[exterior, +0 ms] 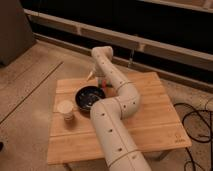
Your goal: Place the pepper on the white sponge
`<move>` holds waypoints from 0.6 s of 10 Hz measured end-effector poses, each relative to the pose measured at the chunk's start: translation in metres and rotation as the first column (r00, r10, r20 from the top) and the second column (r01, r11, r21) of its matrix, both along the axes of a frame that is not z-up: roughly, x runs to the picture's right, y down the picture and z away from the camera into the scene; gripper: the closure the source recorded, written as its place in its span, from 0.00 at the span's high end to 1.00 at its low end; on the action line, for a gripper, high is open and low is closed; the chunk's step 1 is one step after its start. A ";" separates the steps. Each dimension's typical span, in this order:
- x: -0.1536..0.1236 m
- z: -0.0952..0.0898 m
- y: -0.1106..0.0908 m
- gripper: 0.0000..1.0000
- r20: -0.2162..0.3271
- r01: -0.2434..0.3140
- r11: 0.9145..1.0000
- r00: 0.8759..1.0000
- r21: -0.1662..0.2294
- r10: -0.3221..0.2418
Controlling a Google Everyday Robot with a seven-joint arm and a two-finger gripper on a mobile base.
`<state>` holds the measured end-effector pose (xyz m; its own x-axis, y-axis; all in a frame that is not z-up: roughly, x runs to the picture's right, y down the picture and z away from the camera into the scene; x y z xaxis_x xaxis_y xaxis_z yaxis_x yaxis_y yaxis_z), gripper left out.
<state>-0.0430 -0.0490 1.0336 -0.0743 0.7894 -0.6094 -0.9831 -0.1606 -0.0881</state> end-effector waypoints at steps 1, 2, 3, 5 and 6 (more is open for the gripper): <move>-0.002 -0.001 -0.002 0.80 0.010 0.001 1.000 1.000 0.004 -0.001; -0.006 -0.003 -0.004 0.80 0.029 0.004 1.000 1.000 0.010 -0.004; -0.016 -0.005 -0.006 0.80 0.060 0.012 1.000 0.998 0.016 -0.013; -0.018 -0.005 -0.006 0.80 0.062 0.014 1.000 0.998 0.016 -0.015; -0.017 -0.005 -0.006 0.80 0.061 0.013 1.000 0.998 0.016 -0.014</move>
